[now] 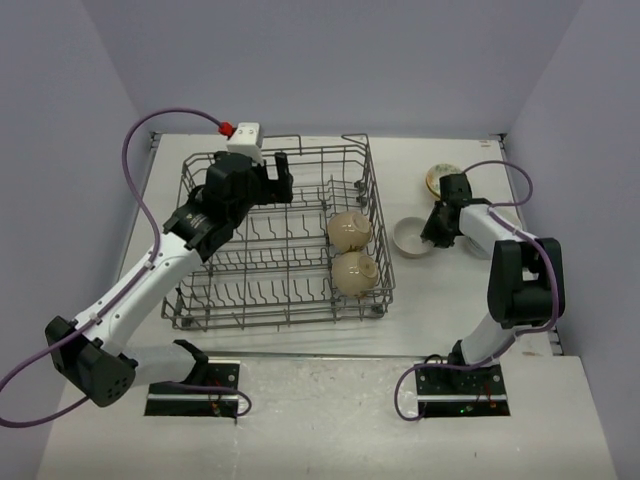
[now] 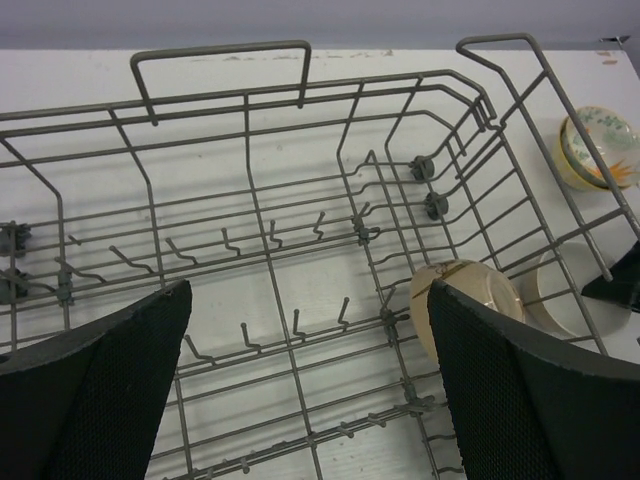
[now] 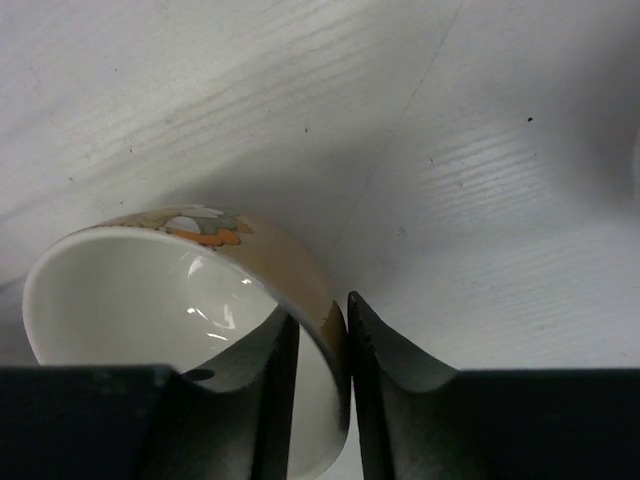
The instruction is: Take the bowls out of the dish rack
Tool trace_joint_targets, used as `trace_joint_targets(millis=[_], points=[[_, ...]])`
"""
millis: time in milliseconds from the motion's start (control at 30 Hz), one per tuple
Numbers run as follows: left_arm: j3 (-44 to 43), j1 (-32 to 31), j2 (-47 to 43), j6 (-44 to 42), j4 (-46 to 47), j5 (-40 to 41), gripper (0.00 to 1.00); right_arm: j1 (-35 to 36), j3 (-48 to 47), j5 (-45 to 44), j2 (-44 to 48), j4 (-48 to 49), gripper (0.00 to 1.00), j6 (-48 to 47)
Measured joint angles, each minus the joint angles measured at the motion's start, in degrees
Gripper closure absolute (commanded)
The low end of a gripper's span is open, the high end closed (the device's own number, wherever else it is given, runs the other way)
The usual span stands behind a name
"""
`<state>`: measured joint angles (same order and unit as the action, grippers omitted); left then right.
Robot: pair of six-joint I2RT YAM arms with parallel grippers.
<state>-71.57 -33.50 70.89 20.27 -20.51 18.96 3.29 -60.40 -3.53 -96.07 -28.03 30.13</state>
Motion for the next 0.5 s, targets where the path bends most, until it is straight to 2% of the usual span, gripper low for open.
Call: trace_joint_targets(millis=[33,67,233,367,433,500], points=[[0.1,0.3,0.2,0.2,0.1,-0.9,0.0,-0.1,0.0,0.0,0.0,0.0,0.44,0.2],[0.1,0.4,0.3,0.5,0.2,-2.1,0.0,-0.1,0.0,-0.1,0.0,0.1,0.37,0.6],[0.1,0.4,2.4,2.9,2.0,-8.9,0.0,-0.1,0.0,-1.0,2.5,-1.0,0.2,0.8],[0.1,0.3,5.5,7.7,3.6,-13.3,0.0,-0.1,-0.5,-2.0,9.4,-3.3,0.11,0.8],[0.6,0.3,6.8,11.6,4.9,-14.8,0.0,-0.1,-1.9,-2.0,13.6,-5.0,0.02,0.8],[2.6,0.4,7.1,16.0,7.9,-16.0,0.0,-0.1,-4.2,-1.9,18.2,-6.2,0.01,0.8]])
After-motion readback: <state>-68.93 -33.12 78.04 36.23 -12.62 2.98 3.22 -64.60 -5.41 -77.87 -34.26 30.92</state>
